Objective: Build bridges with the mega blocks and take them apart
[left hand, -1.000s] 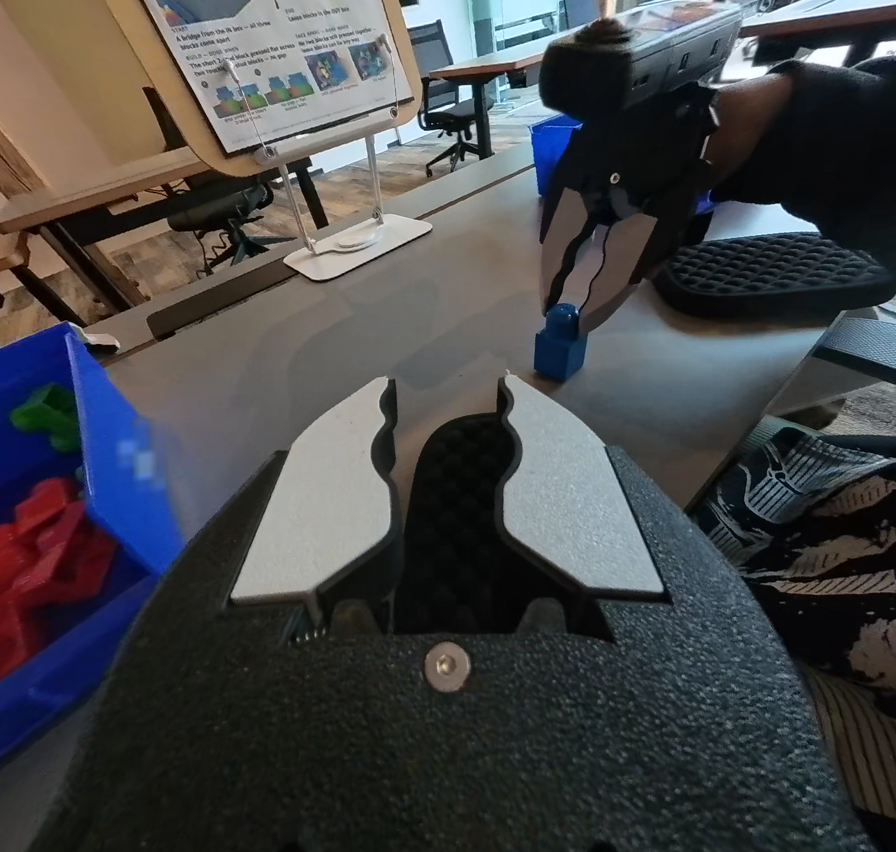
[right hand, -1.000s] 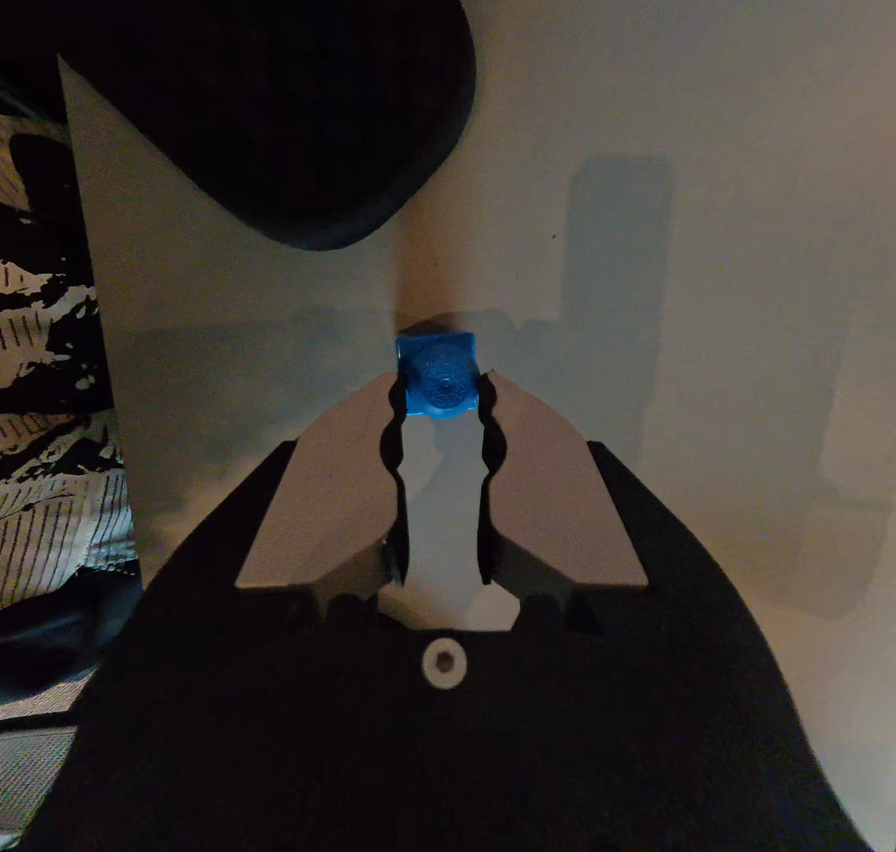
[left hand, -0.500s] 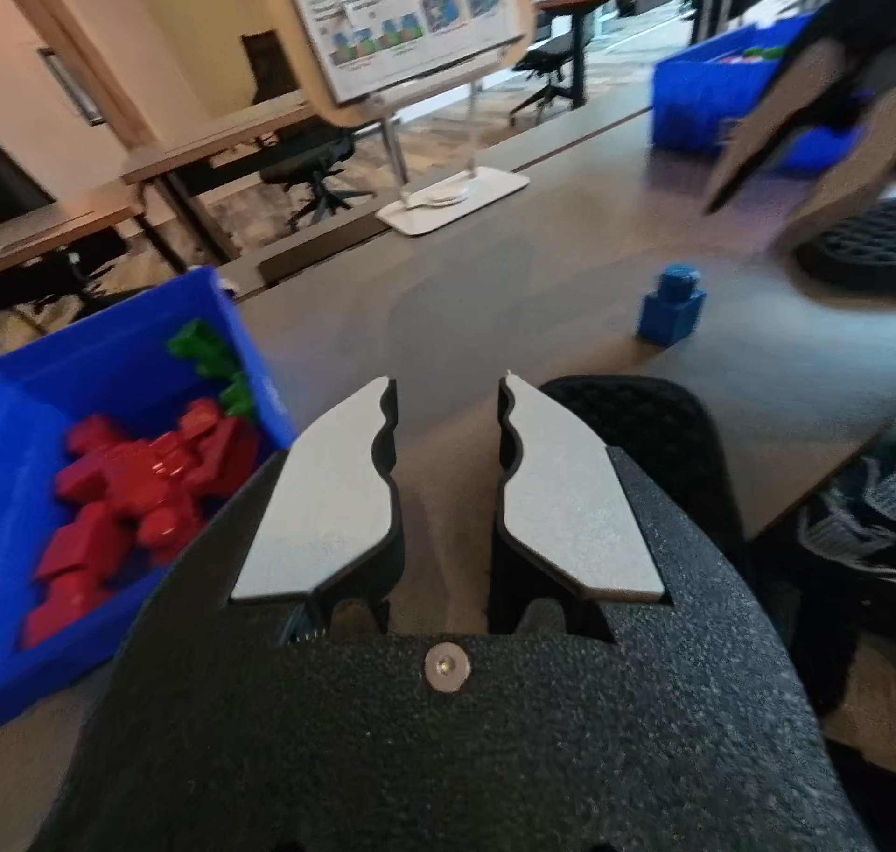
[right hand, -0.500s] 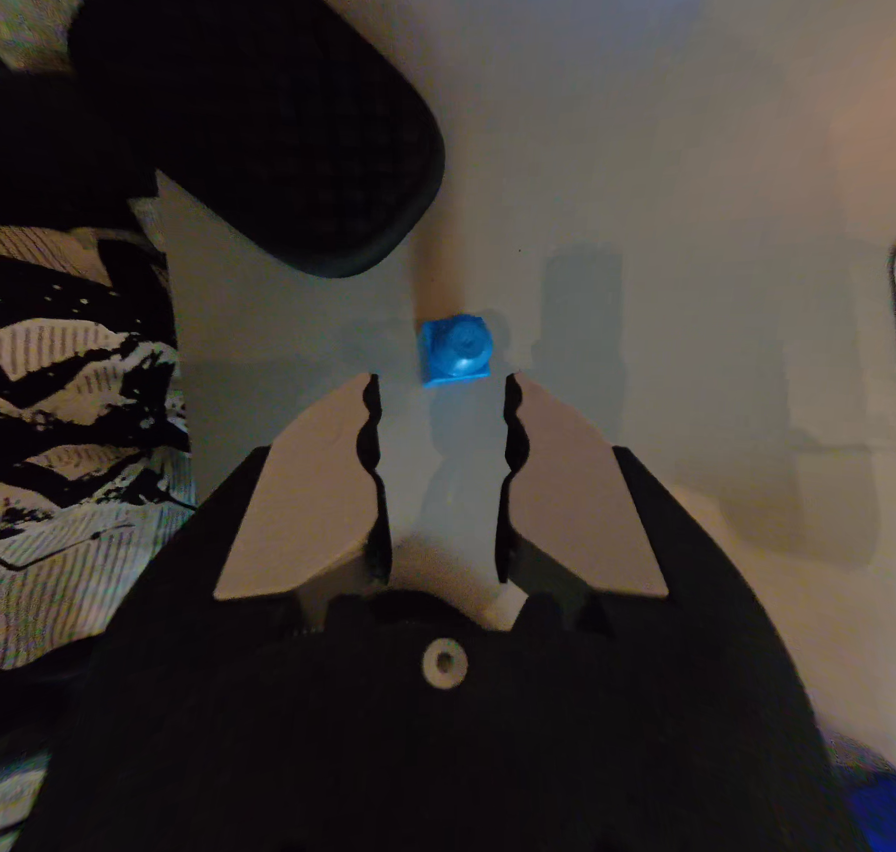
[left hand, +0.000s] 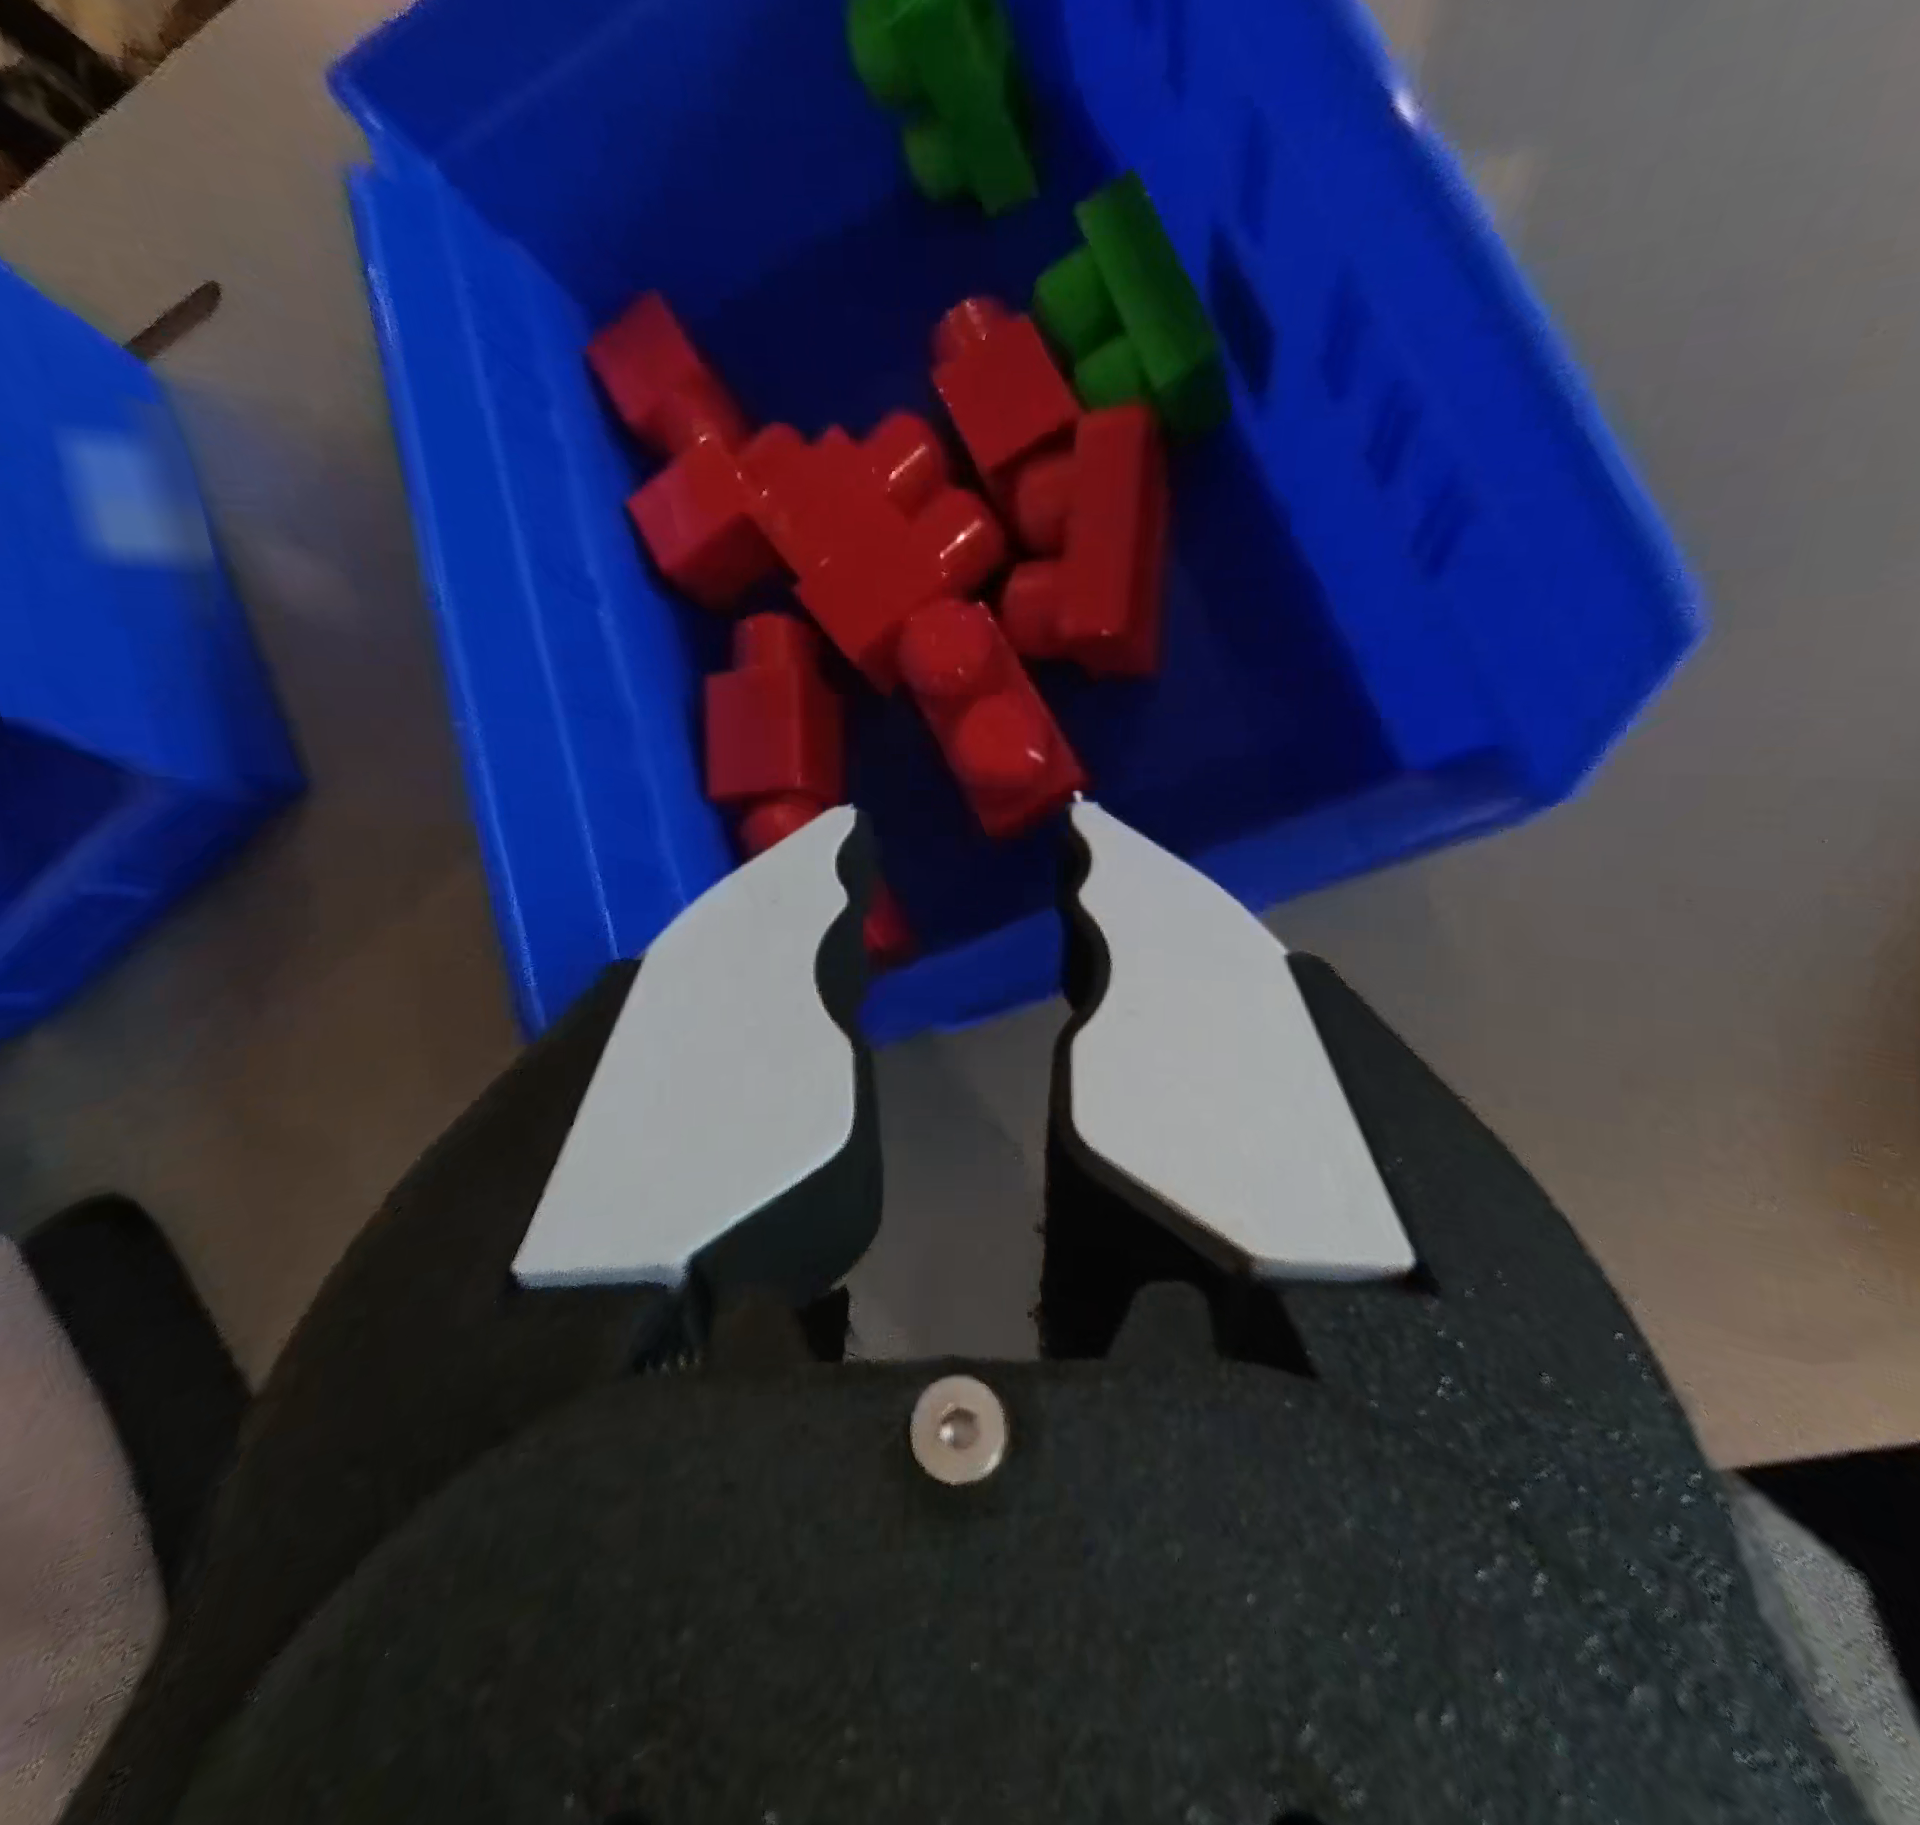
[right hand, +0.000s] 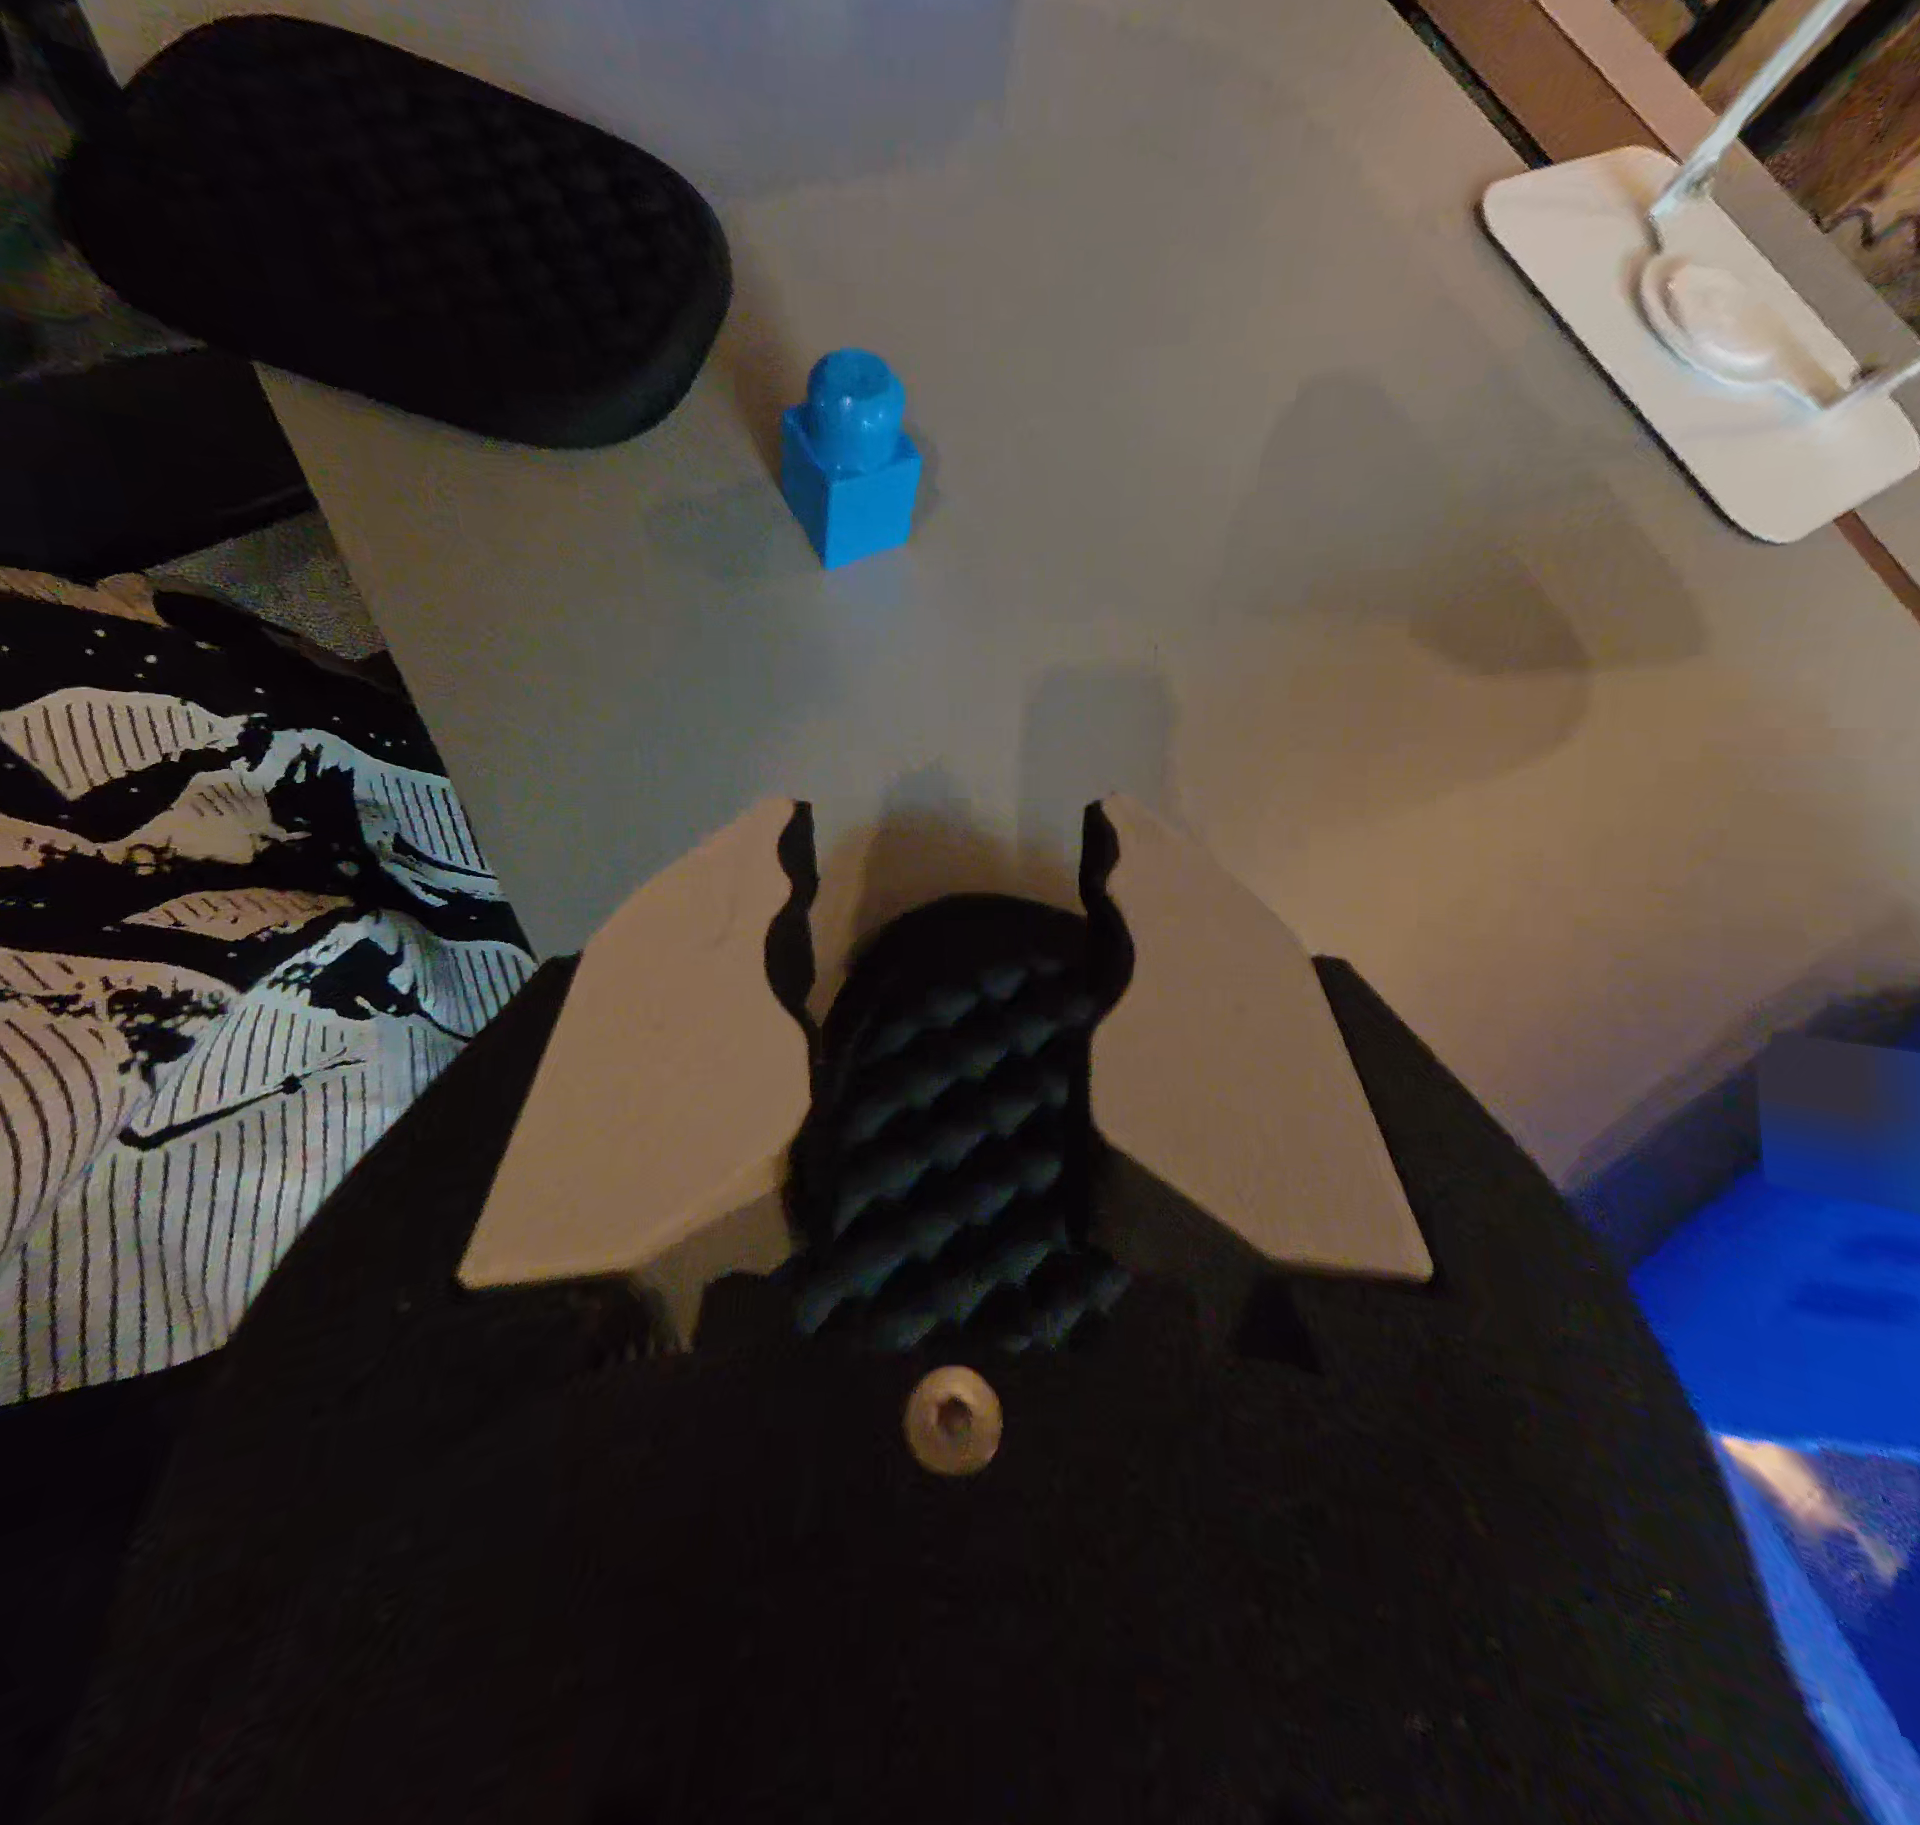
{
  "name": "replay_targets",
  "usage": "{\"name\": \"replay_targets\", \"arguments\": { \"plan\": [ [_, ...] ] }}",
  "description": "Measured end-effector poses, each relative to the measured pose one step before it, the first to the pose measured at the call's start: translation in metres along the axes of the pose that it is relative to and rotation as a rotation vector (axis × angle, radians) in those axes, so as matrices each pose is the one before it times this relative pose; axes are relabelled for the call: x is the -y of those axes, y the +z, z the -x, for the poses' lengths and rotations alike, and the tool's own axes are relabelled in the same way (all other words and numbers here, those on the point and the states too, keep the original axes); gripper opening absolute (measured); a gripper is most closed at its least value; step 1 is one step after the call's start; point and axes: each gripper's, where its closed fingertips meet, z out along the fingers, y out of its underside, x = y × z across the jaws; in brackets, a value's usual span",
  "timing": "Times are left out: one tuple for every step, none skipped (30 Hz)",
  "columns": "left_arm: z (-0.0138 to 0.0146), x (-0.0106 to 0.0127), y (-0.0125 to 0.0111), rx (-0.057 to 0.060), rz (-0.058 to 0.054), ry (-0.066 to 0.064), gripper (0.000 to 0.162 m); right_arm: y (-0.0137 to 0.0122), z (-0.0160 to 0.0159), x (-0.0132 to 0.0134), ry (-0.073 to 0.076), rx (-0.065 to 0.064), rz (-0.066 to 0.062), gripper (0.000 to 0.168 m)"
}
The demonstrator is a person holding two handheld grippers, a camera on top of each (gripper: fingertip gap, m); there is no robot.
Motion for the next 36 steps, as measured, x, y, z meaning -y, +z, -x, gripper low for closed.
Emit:
{"name": "replay_targets", "arguments": {
  "plan": [
    [0.00267,0.00395,0.00477,-0.0093,0.0116,0.0346,0.035,-0.00207,-0.00008,-0.00262,0.0043,-0.0030,-0.0012,0.049],
    [0.00192,0.00271,0.00513,-0.0078,0.0214,0.0376,0.035,-0.00181,-0.00067,-0.00232,0.0029,-0.0067,0.0012,0.049],
    [0.00039,0.00092,0.00534,-0.0092,0.0356,0.0440,0.036,-0.00169,-0.00133,-0.00162,0.0025,-0.0092,0.0008,0.049],
    [-0.00103,0.00075,0.00536,-0.0099,0.0382,0.0562,0.037,-0.00128,-0.00126,-0.00070,0.0021,-0.0073,-0.0006,0.049],
    [-0.00184,0.00245,0.00496,-0.0058,0.0253,0.0734,0.038,-0.00109,-0.00090,-0.00001,0.0009,-0.0044,-0.0024,0.049],
    [-0.00244,0.00409,0.00434,-0.0042,0.0127,0.0807,0.038,-0.00067,-0.00035,0.00068,0.0000,-0.0007,-0.0031,0.049],
    [-0.00384,0.00520,0.00395,-0.0116,0.0025,0.0743,0.039,-0.00059,-0.00002,0.00086,-0.0008,0.0019,-0.0028,0.049],
    [-0.00547,0.00576,0.00373,-0.0242,-0.0033,0.0475,0.039,-0.00047,-0.00025,0.00130,-0.0016,0.0005,-0.0039,0.049],
    [-0.00624,0.00529,0.00401,-0.0332,-0.0036,0.0199,0.041,-0.00031,-0.00075,0.00132,-0.0014,-0.0035,-0.0042,0.049],
    [-0.00514,0.00407,0.00426,-0.0289,-0.0016,0.0087,0.044,-0.00006,-0.00082,0.00102,-0.0017,-0.0040,-0.0028,0.049],
    [-0.00246,0.00215,0.00475,-0.0133,0.0026,0.0067,0.046,0.00024,-0.00030,0.00077,-0.0019,-0.0014,-0.0010,0.049],
    [0.00025,0.00012,0.00518,0.0014,0.0092,0.0037,0.047,0.00067,0.00005,0.00051,-0.0028,0.0002,0.0008,0.049],
    [0.00144,-0.00101,0.00507,0.0092,0.0126,0.0002,0.047,0.00059,0.00030,0.00023,-0.0046,0.0008,0.0030,0.049],
    [0.00077,-0.00122,0.00469,0.0068,0.0100,-0.0006,0.047,0.00055,0.00029,-0.00007,-0.0050,0.0002,0.0054,0.049],
    [0.00001,-0.00076,0.00388,0.0041,0.0035,0.0040,0.047,0.00017,0.00004,-0.00040,-0.0049,-0.0024,0.0063,0.049],
    [-0.00007,-0.00072,0.00289,0.0056,0.0005,0.0086,0.046,-0.00031,-0.00001,-0.00050,-0.0058,-0.0032,0.0068,0.050],
    [0.00067,-0.00129,0.00182,0.0087,0.0032,0.0094,0.046,-0.00066,-0.00013,-0.00059,-0.0048,-0.0030,0.0052,0.050],
    [0.00196,-0.00160,0.00100,0.0121,0.0046,0.0074,0.046,-0.00088,-0.00036,-0.00024,-0.0018,-0.0016,0.0025,0.050],
    [0.00314,-0.00043,0.00027,0.0118,-0.0029,0.0008,0.046,-0.00073,-0.00036,-0.00004,0.0015,-0.0008,0.0017,0.050],
    [0.00322,0.00151,-0.00003,0.0040,-0.0142,-0.0100,0.045,-0.00053,-0.00082,0.00001,0.0016,-0.0024,0.0022,0.050],
    [0.00272,0.00338,-0.00011,-0.0053,-0.0239,-0.0163,0.044,-0.00027,-0.00094,0.00026,-0.0007,-0.0032,0.0043,0.050],
    [0.00304,0.00443,0.00009,-0.0070,-0.0264,-0.0165,0.043,-0.00019,-0.00086,0.00036,-0.0024,-0.0043,0.0054,0.050],
    [0.00332,0.00431,0.00065,-0.0053,-0.0204,-0.0125,0.043,0.00006,-0.00022,0.00078,-0.0037,-0.0039,0.0037,0.050],
    [0.00405,0.00392,0.00114,-0.0018,-0.0141,-0.0091,0.042,0.00008,0.00062,0.00126,-0.0045,-0.0006,0.0013,0.050],
    [0.00441,0.00383,0.00180,0.0006,-0.0099,-0.0118,0.041,0.00030,0.00133,0.00128,-0.0042,0.0019,-0.0003,0.049],
    [0.00465,0.00369,0.00261,0.0007,-0.0050,-0.0202,0.041,0.00039,0.00157,0.00111,-0.0042,0.0027,0.0002,0.050],
    [0.00478,0.00328,0.00325,0.0003,0.0012,-0.0330,0.041,0.00037,0.00157,0.00074,-0.0045,0.0018,0.0022,0.050],
    [0.00494,0.00295,0.00383,0.0004,0.0067,-0.0453,0.042,0.00043,0.00104,0.00048,-0.0044,-0.0001,0.0035,0.050],
    [0.00448,0.00299,0.00395,-0.0012,0.0082,-0.0535,0.042,0.00037,0.00066,0.00037,-0.0045,-0.0010,0.0031,0.051],
    [0.00329,0.00331,0.00401,-0.0061,0.0070,-0.0578,0.042,0.00030,0.00012,0.00044,-0.0036,-0.0016,0.0024,0.050],
    [0.00166,0.00323,0.00392,-0.0133,0.0082,-0.0594,0.042,0.00008,-0.00028,0.00044,-0.0019,-0.0026,0.0016,0.051],
    [0.00016,0.00230,0.00381,-0.0171,0.0143,-0.0552,0.042,0.00000,-0.00068,0.00040,-0.0006,-0.0027,0.0008,0.051],
    [0.00022,0.00109,0.00354,-0.0116,0.0216,-0.0463,0.042,-0.00008,-0.00070,0.00033,-0.0003,-0.0019,-0.0002,0.051],
    [0.00170,-0.00012,0.00346,0.0030,0.0269,-0.0396,0.041,-0.00015,-0.00074,0.00030,0.0000,-0.0012,-0.0014,0.051],
    [0.00270,-0.00119,0.00307,0.0121,0.0316,-0.0377,0.040,-0.00004,-0.00064,0.00026,0.0004,-0.0002,-0.0019,0.051],
    [0.00160,-0.00142,0.00299,0.0054,0.0308,-0.0386,0.040,-0.00001,-0.00046,-0.00008,-0.0002,0.0006,-0.0019,0.051]
  ]
}}
